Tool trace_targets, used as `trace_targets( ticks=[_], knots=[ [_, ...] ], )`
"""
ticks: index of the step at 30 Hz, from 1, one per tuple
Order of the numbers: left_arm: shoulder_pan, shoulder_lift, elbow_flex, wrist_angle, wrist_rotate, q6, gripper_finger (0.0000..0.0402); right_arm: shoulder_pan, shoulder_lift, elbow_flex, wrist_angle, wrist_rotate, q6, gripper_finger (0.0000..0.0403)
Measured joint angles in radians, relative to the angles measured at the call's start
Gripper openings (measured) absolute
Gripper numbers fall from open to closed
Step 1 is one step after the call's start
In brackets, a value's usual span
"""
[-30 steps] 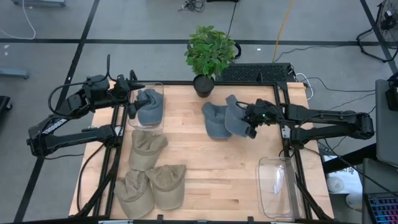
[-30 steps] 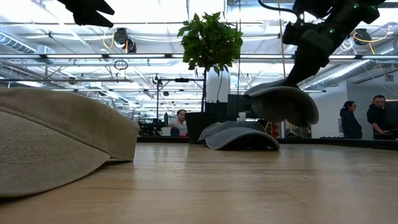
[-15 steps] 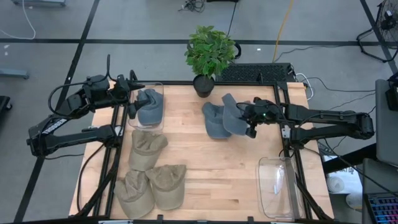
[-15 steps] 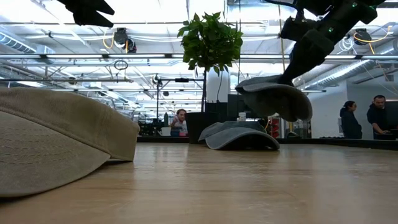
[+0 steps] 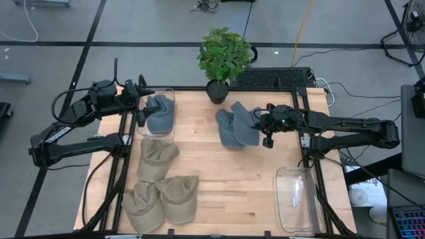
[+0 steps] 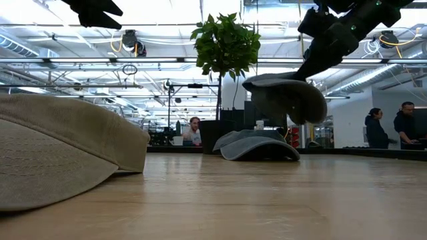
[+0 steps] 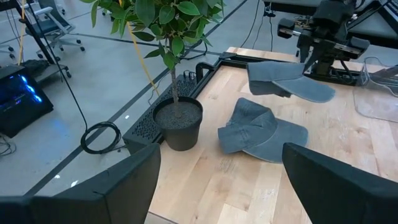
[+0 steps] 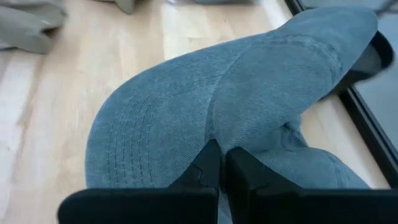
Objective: Pick & Place hat
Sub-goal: Put the right blue cap into the left transparent bin
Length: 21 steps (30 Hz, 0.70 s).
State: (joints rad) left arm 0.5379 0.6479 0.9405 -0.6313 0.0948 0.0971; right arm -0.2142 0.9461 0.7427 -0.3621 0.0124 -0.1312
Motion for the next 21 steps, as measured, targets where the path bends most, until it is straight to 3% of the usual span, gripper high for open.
trace_targets(
  ticks=[8,21],
  knots=[
    [0.0,0.0,0.0,0.013,0.0,0.048,0.0347,0.0,0.001,-0.059,0.152,-0.146,-0.105,0.0],
    [-0.002,0.048,0.0,0.101,0.04,-0.046,0.0347,0.0,0.001,-0.115,0.349,-0.146,-0.115,0.0]
  ],
)
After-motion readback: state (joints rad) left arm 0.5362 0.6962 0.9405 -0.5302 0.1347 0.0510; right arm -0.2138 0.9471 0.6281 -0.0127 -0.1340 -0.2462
